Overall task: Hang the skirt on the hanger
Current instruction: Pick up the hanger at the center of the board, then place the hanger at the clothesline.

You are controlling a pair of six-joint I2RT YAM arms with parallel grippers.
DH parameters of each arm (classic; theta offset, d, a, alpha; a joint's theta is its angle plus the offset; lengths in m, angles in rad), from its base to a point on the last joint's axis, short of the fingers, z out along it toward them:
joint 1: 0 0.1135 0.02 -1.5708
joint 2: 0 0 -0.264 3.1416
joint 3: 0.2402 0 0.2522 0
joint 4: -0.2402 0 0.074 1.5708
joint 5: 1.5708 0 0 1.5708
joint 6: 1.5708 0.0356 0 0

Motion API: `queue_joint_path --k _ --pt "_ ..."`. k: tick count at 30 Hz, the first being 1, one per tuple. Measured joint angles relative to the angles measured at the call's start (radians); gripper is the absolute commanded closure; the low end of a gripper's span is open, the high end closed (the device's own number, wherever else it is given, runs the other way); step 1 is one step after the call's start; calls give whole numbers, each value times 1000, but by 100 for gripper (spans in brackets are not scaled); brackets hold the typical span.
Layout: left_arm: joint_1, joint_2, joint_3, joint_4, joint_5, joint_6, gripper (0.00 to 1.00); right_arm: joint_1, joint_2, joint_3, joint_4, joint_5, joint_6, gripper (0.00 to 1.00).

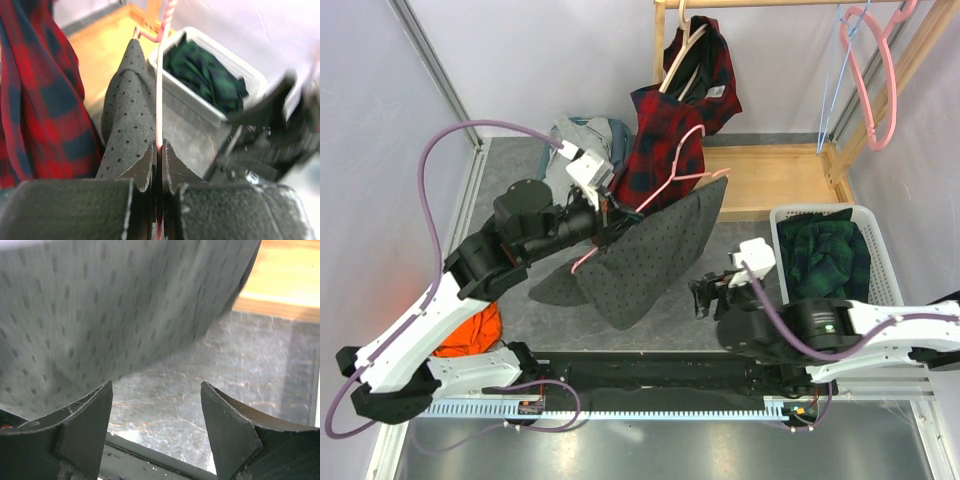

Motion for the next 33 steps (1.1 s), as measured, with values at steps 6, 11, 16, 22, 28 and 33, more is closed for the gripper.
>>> queue_joint_path --k 6,11,16,22,28,33 --pt "1 152 134 56 -53 0 98 -24 172 -19 -26 -15 113 25" --pt "1 276 274 82 -79 0 98 -24 176 -142 47 -80 122 27" --pt "1 384 410 122 -108 0 98 -25 115 -269 192 -194 50 29" --pt "0 554 585 193 -157 -5 98 -25 121 -283 290 -269 -21 30" --pt "0 757 753 253 -248 -19 98 -25 148 -282 323 -293 -43 30" --pt "0 896 865 285 -349 -26 98 -25 147 -282 333 -294 -47 30"
